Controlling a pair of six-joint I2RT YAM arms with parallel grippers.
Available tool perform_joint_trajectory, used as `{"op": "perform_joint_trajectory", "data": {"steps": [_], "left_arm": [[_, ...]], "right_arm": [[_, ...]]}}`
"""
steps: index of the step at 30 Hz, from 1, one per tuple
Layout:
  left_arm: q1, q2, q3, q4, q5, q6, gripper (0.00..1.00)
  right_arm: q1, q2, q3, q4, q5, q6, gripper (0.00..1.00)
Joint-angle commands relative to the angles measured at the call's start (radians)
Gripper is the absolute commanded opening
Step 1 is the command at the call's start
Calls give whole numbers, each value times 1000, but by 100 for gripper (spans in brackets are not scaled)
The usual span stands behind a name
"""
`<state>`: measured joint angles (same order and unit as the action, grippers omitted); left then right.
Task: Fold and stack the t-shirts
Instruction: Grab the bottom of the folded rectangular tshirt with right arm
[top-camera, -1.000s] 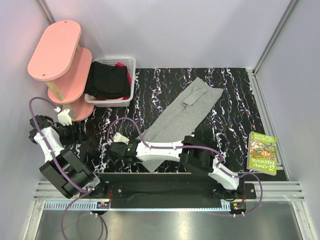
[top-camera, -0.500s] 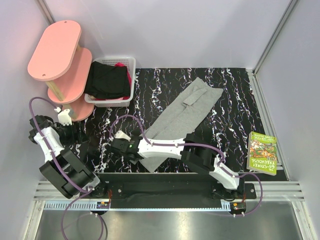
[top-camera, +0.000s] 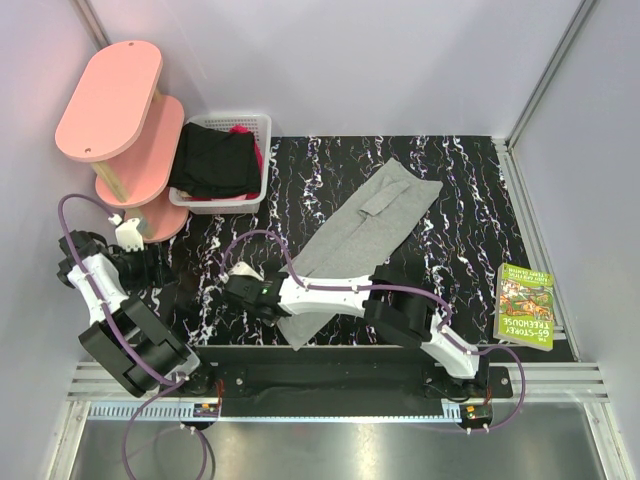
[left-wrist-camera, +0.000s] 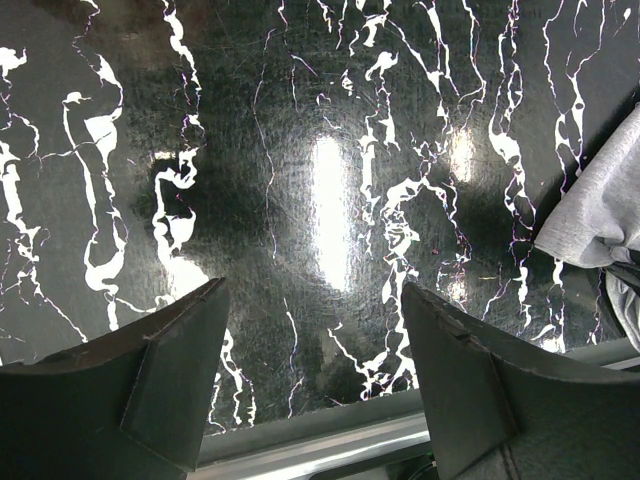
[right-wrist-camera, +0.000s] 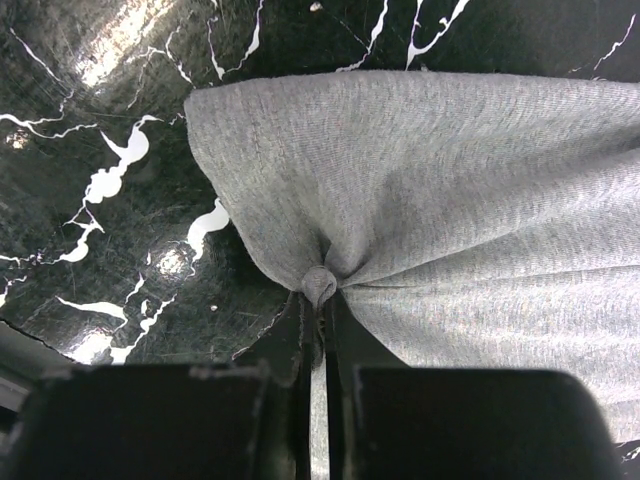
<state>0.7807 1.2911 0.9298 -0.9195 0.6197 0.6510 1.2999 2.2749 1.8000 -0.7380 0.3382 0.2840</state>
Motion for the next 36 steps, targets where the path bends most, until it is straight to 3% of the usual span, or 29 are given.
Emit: {"op": "perform_joint_trajectory", "data": {"steps": [1,8,23,30,36], "left_arm": [[8,-33,40,13,3,16,74],[8,-30,67,4,15,4,74],[8,-10,76,-2,44,-11,75],[8,-7,86,-4,43,-10,75],[8,-10,99,-15,48,-13,75]], "right_arm": [[-2,53,-59,-175,-133,15,0],[28,-84,-15,-228,-257,21,0],[58,-229,90,-258,-298,61,0],[18,-351,-45,-245,-271,66,0],[-100,-466,-204,-144,-415,80,0]]}}
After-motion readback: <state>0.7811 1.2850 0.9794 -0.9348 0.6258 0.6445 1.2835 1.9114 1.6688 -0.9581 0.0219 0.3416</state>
